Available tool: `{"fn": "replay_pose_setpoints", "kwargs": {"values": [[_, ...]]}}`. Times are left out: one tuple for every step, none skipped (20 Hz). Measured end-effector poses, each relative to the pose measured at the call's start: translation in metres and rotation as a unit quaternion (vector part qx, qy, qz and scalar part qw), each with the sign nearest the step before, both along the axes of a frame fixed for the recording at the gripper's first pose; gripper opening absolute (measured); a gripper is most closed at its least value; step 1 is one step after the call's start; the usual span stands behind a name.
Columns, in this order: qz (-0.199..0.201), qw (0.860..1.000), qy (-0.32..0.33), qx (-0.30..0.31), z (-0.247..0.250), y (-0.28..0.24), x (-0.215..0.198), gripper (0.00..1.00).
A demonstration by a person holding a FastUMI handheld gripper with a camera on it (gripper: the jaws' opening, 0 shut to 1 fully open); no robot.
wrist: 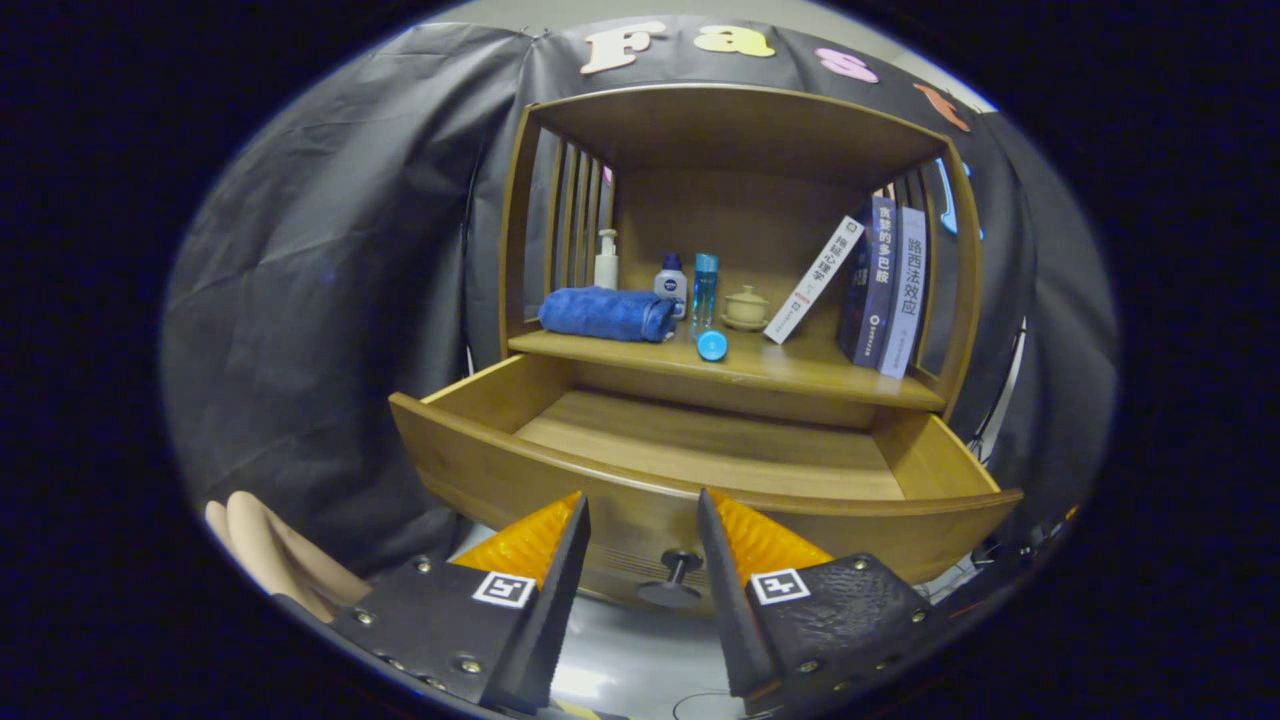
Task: Pull open the drawer, take out the items inside it, and place them on the countertop above the cabinet.
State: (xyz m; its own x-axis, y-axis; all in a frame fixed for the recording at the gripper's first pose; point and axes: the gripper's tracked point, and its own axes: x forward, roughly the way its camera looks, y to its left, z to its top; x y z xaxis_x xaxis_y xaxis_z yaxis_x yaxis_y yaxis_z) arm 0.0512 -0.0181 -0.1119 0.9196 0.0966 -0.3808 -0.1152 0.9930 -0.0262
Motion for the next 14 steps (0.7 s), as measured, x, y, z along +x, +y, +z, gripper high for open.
{"fn": "replay_pose_setpoints", "kwargs": {"values": [[0.000,1.000,0.002,-0.001,-0.002,0.000,-0.002,0.64],[-0.001,1.000,0.003,-0.001,-0.003,0.000,-0.003,0.64],[-0.003,1.000,0.002,-0.002,-0.003,0.000,-0.002,0.64],[-0.006,1.000,0.000,-0.004,-0.004,-0.002,-0.001,0.64],[-0.011,1.000,0.000,-0.008,-0.005,-0.004,0.000,0.64],[-0.016,1.000,-0.001,-0.010,-0.007,-0.006,-0.001,0.64],[-0.020,1.000,-0.003,-0.011,-0.007,-0.008,-0.001,0.64],[-0.026,1.000,-0.005,-0.015,-0.008,-0.010,-0.001,0.64],[-0.034,0.999,-0.009,-0.022,-0.008,-0.011,0.002,0.64],[-0.043,0.999,-0.017,-0.027,-0.006,-0.014,0.005,0.64],[-0.050,0.998,-0.024,-0.028,-0.005,-0.015,0.010,0.64],[-0.058,0.997,-0.033,-0.026,-0.003,-0.016,0.013,0.64],[-0.068,0.997,-0.040,-0.025,-0.001,-0.017,0.014,0.65],[-0.075,0.996,-0.050,-0.022,0.001,-0.018,0.017,0.67]]}}
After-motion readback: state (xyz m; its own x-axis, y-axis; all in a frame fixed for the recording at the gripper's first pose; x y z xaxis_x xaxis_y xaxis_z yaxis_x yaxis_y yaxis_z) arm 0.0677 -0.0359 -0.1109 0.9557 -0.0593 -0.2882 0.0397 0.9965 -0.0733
